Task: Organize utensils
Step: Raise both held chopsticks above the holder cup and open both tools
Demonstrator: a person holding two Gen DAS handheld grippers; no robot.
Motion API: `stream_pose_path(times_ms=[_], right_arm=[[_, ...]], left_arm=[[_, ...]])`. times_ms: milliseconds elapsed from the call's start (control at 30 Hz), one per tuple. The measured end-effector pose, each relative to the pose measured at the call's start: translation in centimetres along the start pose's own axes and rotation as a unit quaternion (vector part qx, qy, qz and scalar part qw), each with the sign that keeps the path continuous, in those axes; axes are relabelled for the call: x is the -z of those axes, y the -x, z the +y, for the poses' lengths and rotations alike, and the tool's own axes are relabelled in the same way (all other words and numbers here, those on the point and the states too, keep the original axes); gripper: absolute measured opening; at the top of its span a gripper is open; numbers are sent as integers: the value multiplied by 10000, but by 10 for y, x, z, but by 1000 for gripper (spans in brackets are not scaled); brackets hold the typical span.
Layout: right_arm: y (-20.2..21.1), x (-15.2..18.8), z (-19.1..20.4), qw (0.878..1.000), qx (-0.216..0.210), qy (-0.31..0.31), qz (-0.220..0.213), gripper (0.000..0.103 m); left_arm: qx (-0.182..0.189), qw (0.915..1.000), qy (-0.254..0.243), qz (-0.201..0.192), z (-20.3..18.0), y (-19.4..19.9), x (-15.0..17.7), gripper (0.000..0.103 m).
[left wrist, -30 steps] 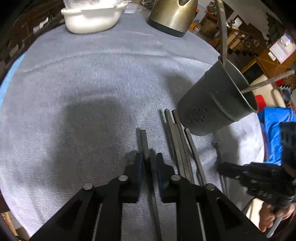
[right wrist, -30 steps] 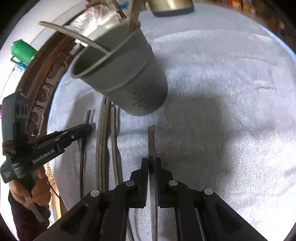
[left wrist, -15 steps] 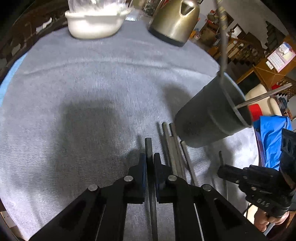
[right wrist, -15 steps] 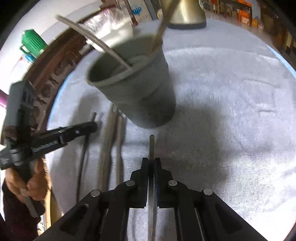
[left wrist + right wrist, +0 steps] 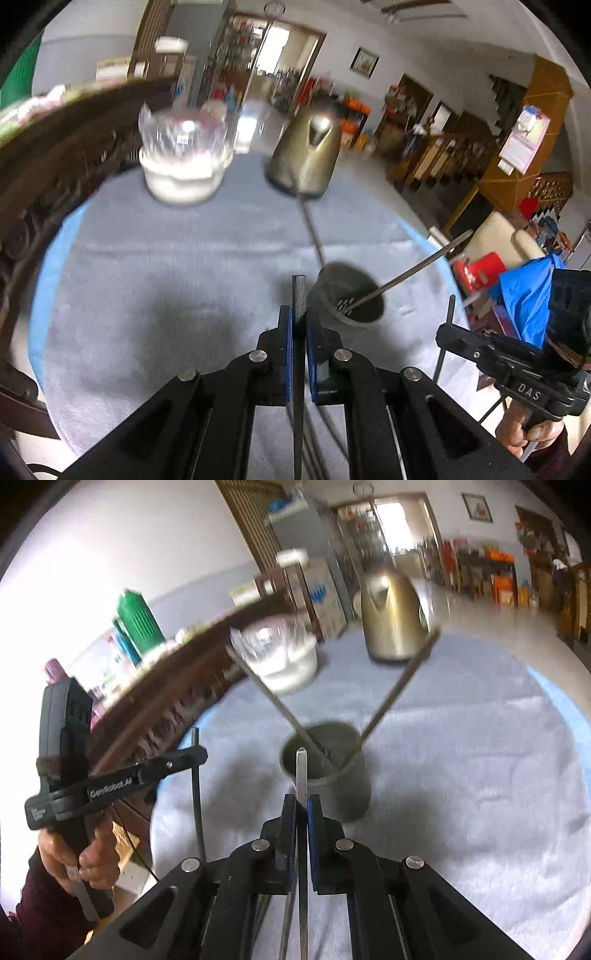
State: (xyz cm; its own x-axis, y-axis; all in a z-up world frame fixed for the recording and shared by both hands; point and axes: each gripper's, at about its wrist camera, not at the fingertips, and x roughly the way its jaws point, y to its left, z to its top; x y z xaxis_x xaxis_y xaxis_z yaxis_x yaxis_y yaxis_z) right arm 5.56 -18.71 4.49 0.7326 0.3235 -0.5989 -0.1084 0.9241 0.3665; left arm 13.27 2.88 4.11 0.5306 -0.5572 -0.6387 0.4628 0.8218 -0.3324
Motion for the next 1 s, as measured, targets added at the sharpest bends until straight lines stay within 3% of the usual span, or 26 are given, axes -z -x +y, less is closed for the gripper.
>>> stream_pose_path(times_ms=[300, 533, 1000], right_arm=[[42, -19, 5, 9956, -171, -165, -905, 6], [64, -31, 7, 9883, -206, -354, -1467, 6], [96, -69, 6, 9579, 199, -719, -2774, 6]], left_arm=[[26, 9970, -146, -765, -26, 46, -13, 7], [-3, 9921, -134, -1248, -37, 60, -21, 7], [-65, 9727, 63, -2321, -56, 86, -56, 7]])
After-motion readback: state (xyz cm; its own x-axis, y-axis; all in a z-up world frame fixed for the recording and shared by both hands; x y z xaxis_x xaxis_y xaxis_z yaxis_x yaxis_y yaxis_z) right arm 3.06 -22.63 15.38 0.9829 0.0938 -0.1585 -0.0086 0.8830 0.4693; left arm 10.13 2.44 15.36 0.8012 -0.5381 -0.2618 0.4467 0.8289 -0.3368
